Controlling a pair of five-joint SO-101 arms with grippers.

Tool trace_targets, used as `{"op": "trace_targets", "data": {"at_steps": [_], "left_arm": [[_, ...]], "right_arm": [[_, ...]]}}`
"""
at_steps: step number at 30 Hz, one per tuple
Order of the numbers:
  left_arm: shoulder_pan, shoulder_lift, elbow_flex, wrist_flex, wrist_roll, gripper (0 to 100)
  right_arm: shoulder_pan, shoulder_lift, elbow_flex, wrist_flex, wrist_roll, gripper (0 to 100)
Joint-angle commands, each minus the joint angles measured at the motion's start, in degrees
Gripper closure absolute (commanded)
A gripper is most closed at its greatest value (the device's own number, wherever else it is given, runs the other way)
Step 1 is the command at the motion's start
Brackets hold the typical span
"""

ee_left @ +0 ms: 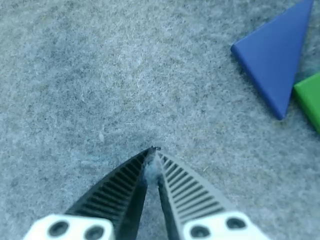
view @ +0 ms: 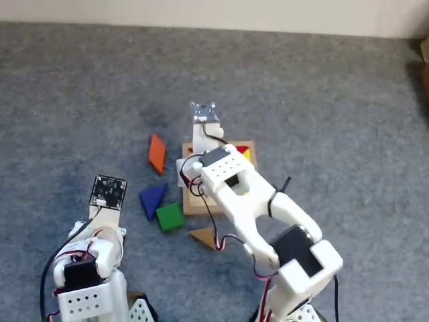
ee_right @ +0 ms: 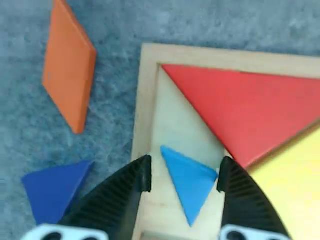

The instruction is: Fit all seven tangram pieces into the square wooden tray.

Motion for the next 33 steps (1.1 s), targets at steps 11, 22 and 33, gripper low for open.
{"op": "trace_targets", "data": {"at_steps": [11, 22, 33], "left_arm": [[-0.31, -0.31, 1.10, 0.18, 0.35, 99], [-0.31, -0.31, 1.10, 0.18, 0.35, 99], [-0.31, -0.31, 1.10, 0.18, 0.35, 99]], "right_arm": [[2.59, -15.87, 7.60, 3.82, 5.63, 86.0], [7.16, -15.69, 13.49, 3.56, 13.36, 98.4], [4.79, -1.01, 8.04, 0.84, 13.36, 98.4]]}}
